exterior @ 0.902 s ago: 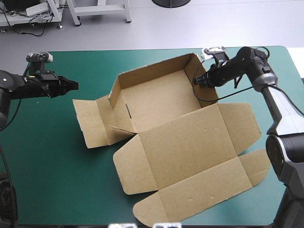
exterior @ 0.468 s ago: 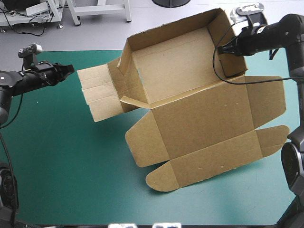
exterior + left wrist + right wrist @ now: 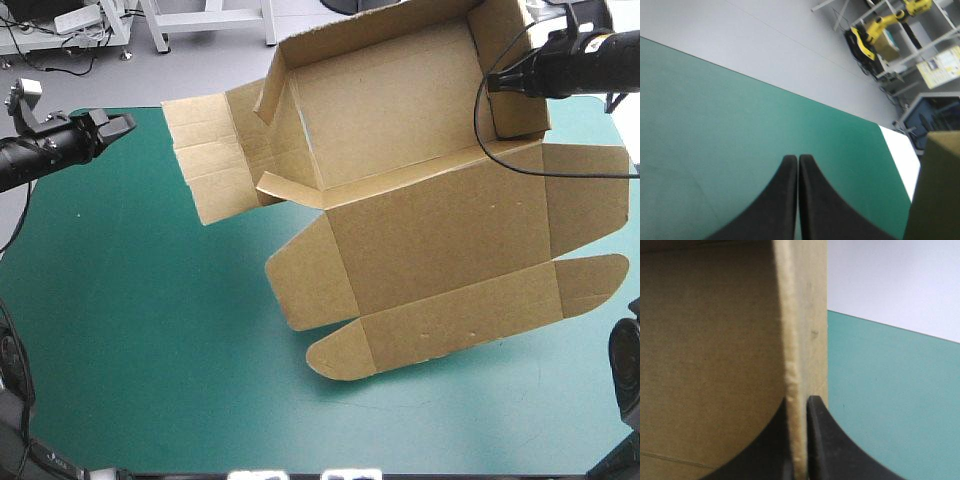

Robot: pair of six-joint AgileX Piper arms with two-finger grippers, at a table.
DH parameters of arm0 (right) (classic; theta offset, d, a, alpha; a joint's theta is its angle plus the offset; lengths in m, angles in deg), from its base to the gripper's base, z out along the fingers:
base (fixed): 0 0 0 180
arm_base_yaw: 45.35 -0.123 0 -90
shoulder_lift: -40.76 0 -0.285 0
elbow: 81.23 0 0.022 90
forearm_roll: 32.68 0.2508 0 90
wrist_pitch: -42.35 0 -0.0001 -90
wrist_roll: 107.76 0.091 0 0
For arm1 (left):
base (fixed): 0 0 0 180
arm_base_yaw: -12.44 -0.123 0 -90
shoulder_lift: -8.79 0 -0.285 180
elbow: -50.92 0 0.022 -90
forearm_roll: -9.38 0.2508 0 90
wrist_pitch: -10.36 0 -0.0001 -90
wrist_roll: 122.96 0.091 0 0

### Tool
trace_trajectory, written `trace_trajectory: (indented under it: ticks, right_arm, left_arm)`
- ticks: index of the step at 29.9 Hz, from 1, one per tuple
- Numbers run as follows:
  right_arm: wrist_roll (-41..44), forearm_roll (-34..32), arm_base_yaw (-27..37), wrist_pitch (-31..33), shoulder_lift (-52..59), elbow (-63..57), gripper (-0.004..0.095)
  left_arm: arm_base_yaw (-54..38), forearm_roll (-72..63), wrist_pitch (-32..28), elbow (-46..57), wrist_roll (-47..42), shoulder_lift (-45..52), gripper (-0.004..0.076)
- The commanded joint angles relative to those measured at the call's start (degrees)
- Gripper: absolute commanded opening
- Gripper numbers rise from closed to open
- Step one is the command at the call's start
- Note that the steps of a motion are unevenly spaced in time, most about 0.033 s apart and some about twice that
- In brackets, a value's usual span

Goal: Fold the box

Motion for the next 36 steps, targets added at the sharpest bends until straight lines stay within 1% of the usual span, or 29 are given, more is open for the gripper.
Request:
trace_trajectory:
  ticks: [1,3,8,12,17,21,25,32,36]
  right_arm:
    - [1.09,6.48,0.3,-3.6,4.74,3.81,-0.0018]
    - [1.09,7.23,0.3,-3.48,4.89,5.32,-0.0018]
    - [1.46,11.37,0.3,-3.36,4.89,7.53,-0.0018]
    - [1.46,13.7,0.3,-3.36,4.78,7.62,-0.0018]
    - [1.46,13.7,0.3,-3.25,4.78,7.62,-0.0018]
    - [1.46,12.42,0.3,-3.17,4.7,7.51,-0.0018]
    - [1.46,9.75,0.3,-3.17,4.7,7.51,-0.0018]
    - [1.46,6.29,0.3,-3.17,3.53,7.51,-0.0018]
    - [1.46,6.4,0.3,-3.17,2.09,7.51,-0.0018]
  left_arm:
    - [-0.22,-7.92,7.36,-2.26,1.18,0.61,-0.0003]
    - [-0.1,-9.65,9.61,-2.26,1.18,-0.04,-0.0003]
    - [0.48,-10.03,11.55,-2.26,1.18,-0.26,-0.0006]
    - [3.77,-11.77,11.88,-2.26,1.45,-0.26,-0.0006]
    - [9.41,-17.49,12.53,-2.82,2.68,-0.26,-0.0006]
    - [13.04,-17.56,12.53,-5.9,2.68,0.17,-0.0006]
    - [15.37,-17.56,12.53,-8.37,2.68,1.29,-0.0006]
    - [16.44,-17.48,12.53,-10.21,2.68,3.65,-0.0006]
    - [16.44,-16.33,12.53,-10.21,2.16,4.84,-0.0006]
